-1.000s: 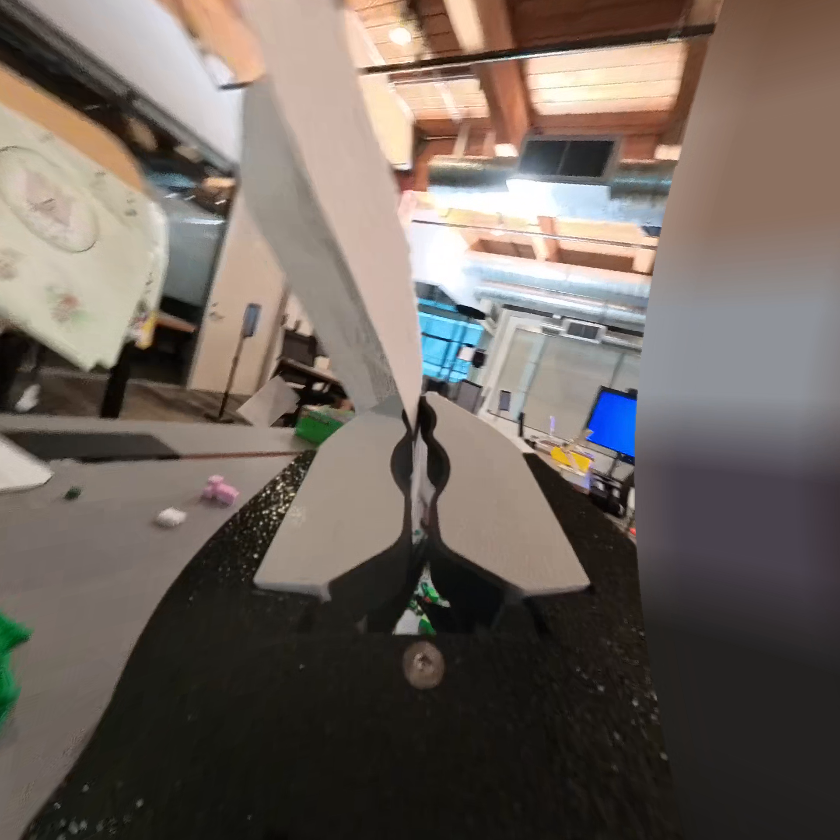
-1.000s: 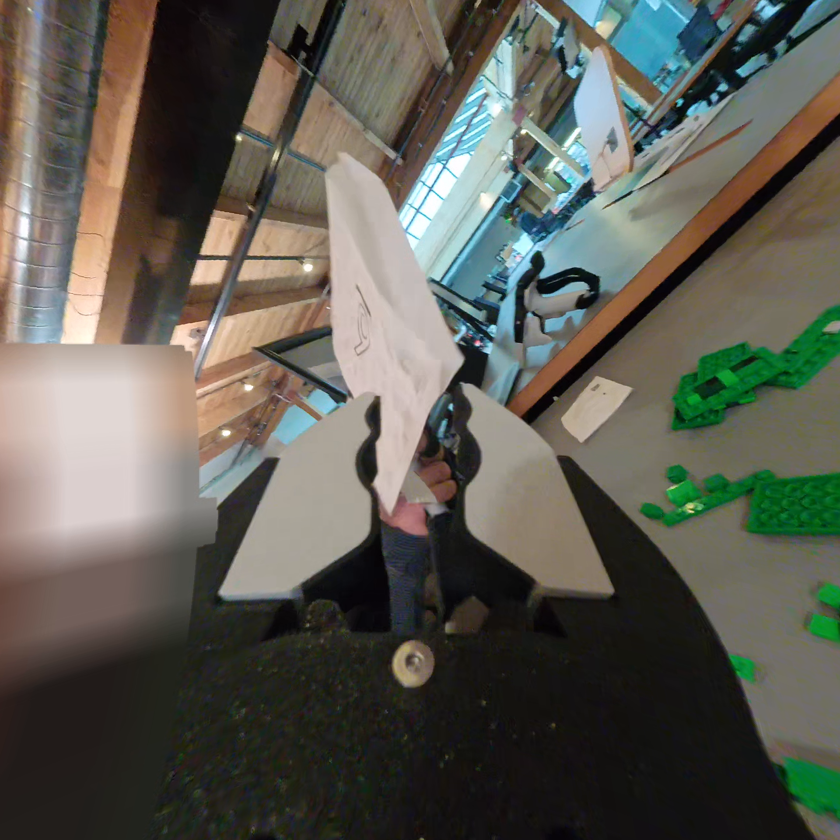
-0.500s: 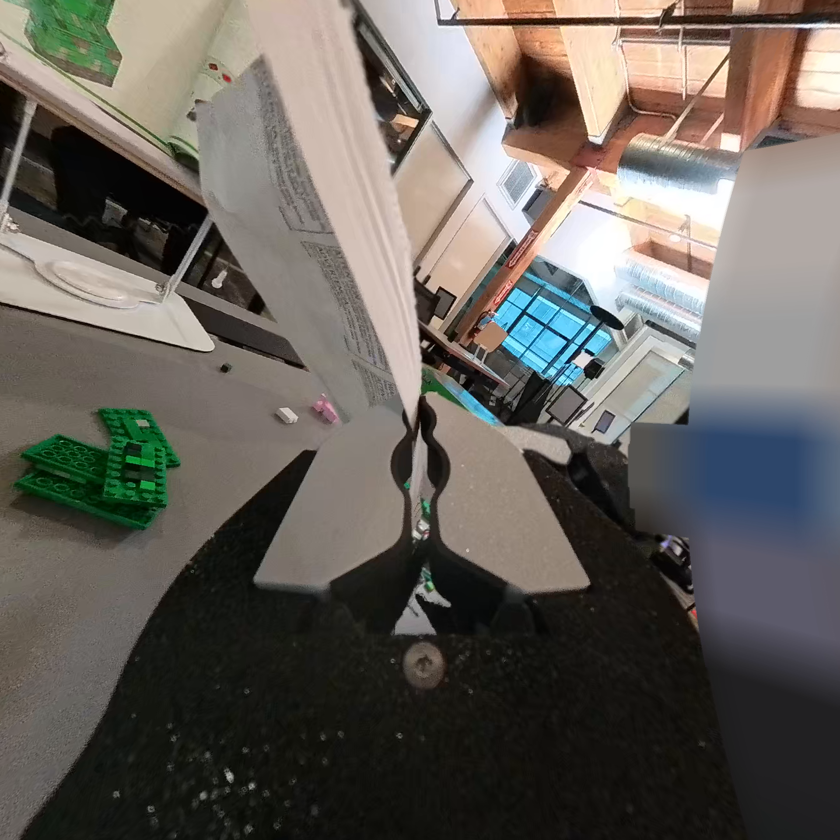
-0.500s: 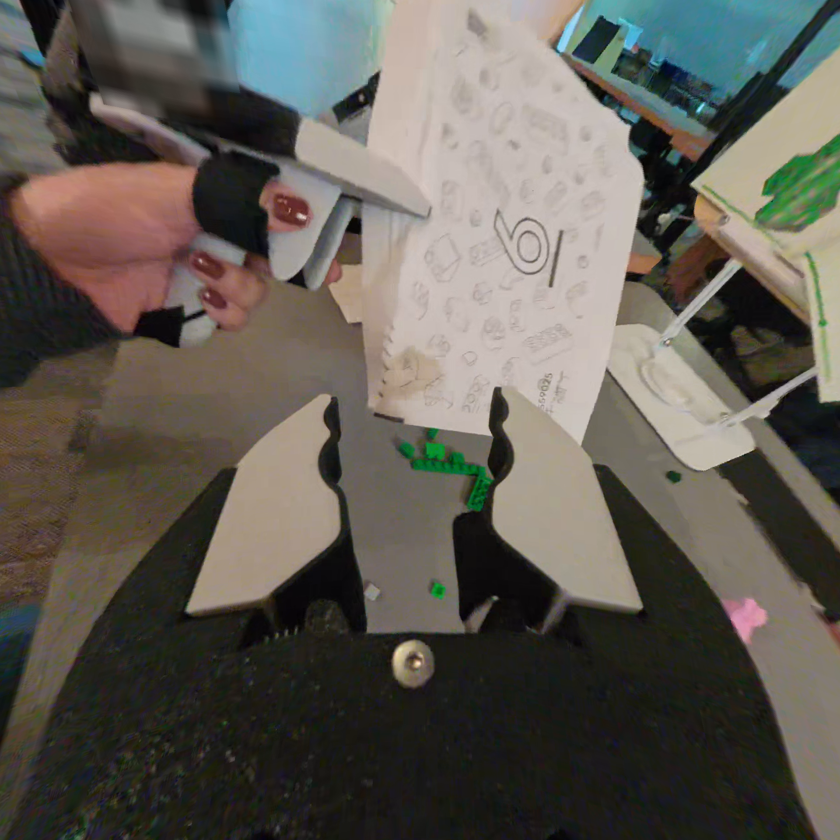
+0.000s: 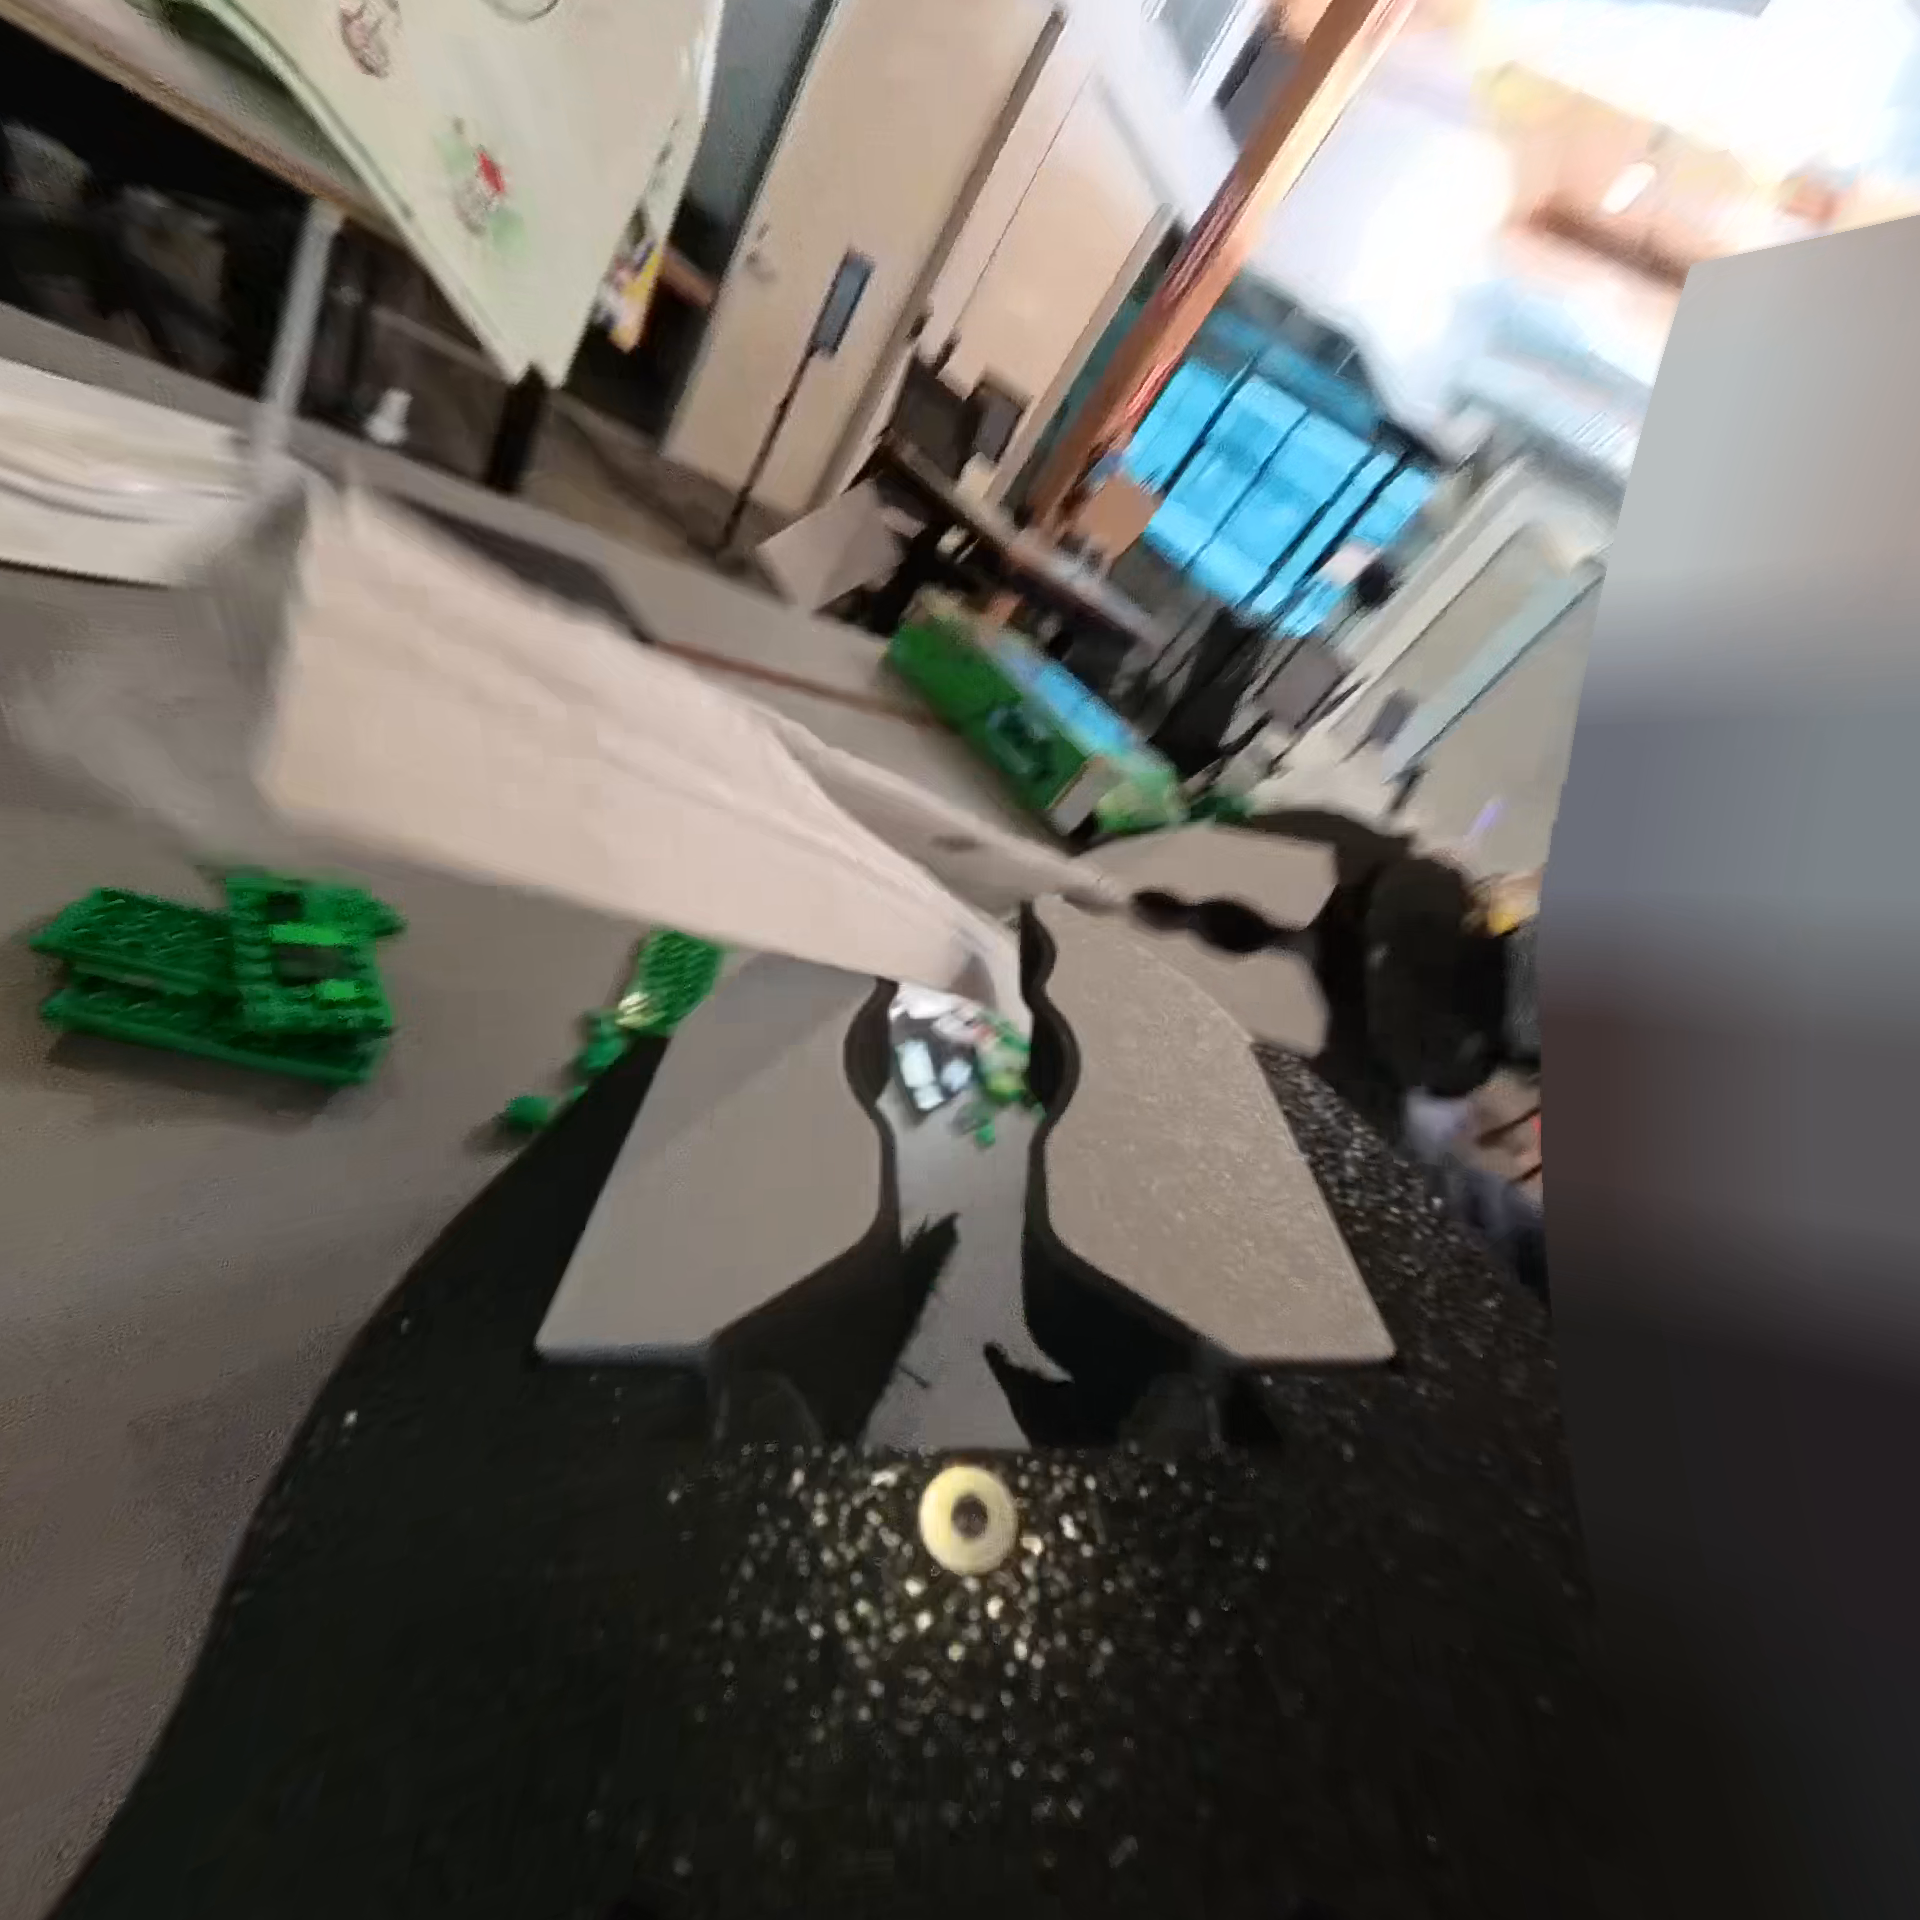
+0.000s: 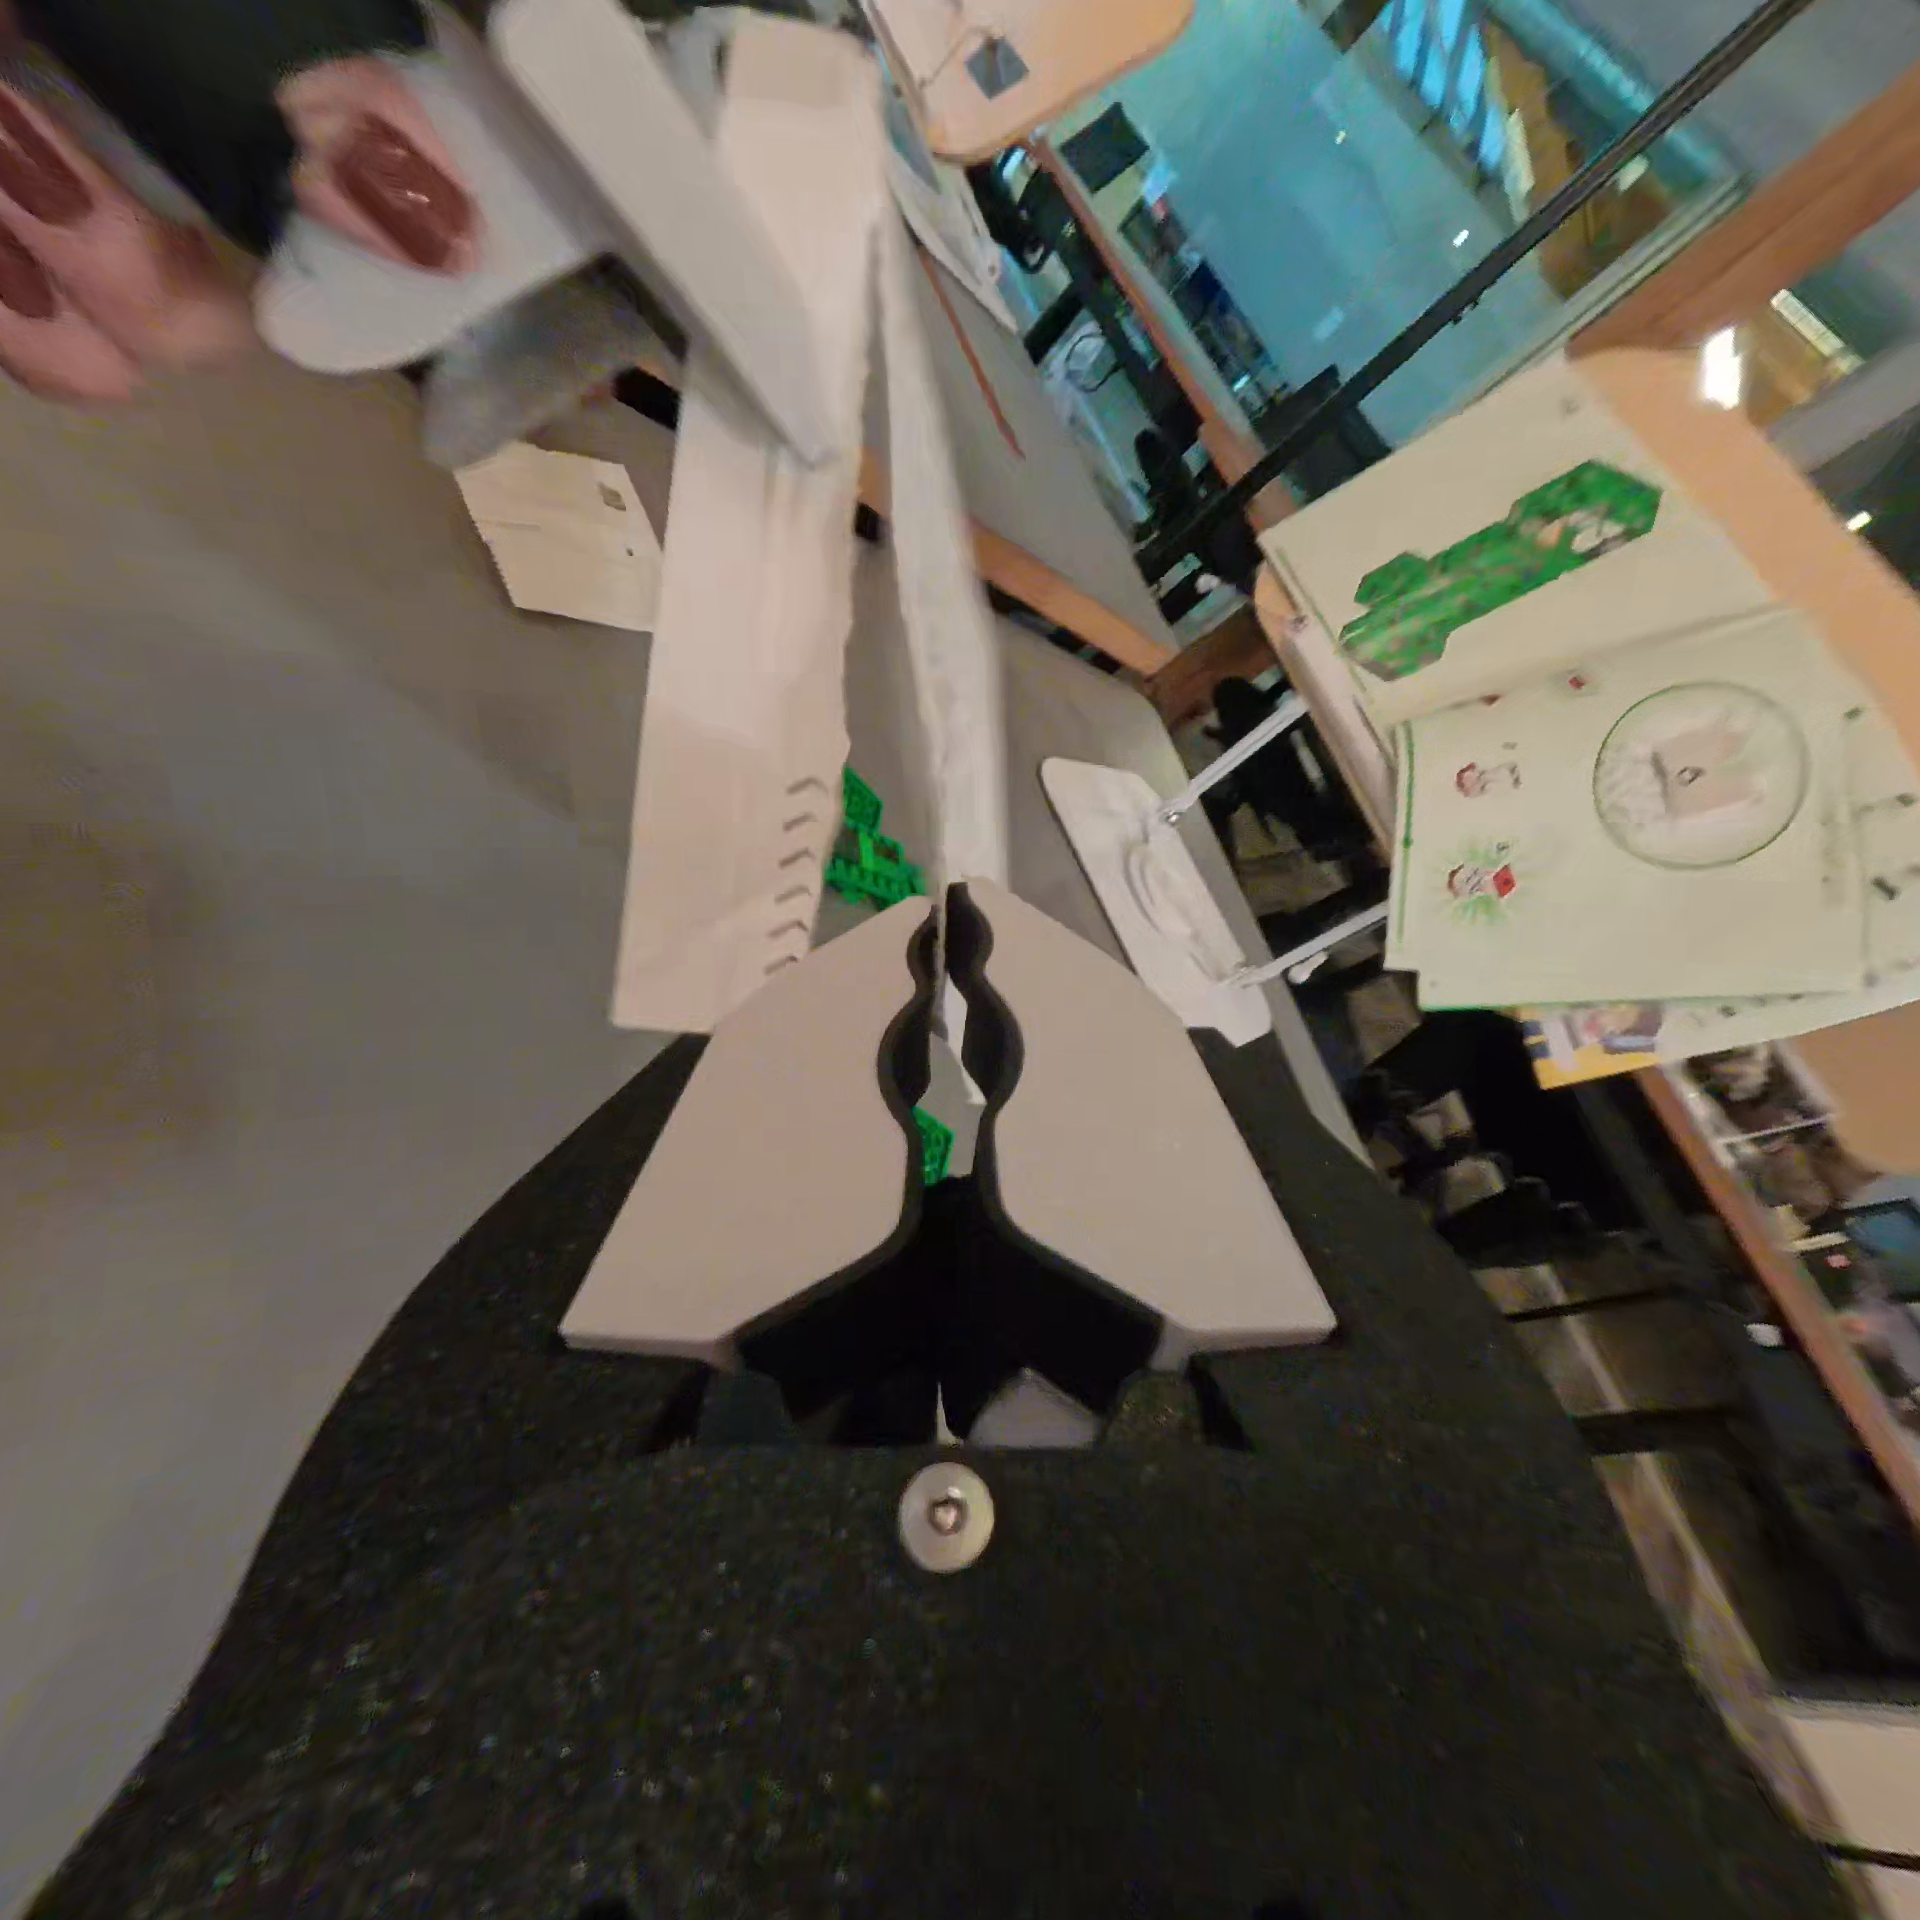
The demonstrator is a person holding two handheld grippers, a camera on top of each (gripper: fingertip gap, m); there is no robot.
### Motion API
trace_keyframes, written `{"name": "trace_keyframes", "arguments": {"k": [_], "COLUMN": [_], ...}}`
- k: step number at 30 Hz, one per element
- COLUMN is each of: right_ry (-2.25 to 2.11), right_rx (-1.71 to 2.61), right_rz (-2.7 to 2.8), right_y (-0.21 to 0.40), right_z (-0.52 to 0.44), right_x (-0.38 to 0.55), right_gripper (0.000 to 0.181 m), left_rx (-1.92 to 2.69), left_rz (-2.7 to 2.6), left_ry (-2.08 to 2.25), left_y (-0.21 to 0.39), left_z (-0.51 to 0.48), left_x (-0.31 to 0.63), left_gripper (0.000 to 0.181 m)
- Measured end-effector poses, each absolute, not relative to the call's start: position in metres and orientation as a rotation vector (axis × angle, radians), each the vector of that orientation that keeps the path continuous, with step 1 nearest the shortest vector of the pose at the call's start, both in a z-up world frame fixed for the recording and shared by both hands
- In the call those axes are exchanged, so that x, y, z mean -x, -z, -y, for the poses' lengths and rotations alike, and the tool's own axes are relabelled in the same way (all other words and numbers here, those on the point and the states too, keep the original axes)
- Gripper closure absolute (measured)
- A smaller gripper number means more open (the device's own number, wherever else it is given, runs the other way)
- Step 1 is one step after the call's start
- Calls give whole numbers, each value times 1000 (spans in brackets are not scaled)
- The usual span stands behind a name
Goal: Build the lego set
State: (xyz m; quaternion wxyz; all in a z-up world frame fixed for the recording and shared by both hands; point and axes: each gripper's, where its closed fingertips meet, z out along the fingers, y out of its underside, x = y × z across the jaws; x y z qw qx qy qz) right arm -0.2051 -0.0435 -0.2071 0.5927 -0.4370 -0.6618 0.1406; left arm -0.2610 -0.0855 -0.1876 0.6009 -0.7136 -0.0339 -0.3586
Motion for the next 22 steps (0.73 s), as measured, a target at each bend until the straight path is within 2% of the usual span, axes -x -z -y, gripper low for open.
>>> {"name": "trace_keyframes", "arguments": {"k": [2, 5, 13, 18, 22], "right_ry": [-367, -399, -281, -272, -264], "right_rx": [1050, 1042, 960, 938, 873], "right_rz": [1579, 1686, 1866, 1860, 1881], "right_y": [207, 209, 216, 205, 197], "right_z": [38, 36, 14, 6, 14], "right_x": [200, 194, 178, 172, 172], "right_gripper": [180, 180, 180, 180, 180], "left_rx": [1767, 1840, 1752, 1667, 1752], "left_rz": [36, -21, -21, -156, -377], "left_ry": [637, 366, -201, -148, 77], "left_y": [196, 194, 164, 147, 164], "left_z": [90, 98, 114, 116, 108], "left_x": [271, 286, 321, 295, 246], "left_gripper": [152, 149, 162, 170, 174]}}
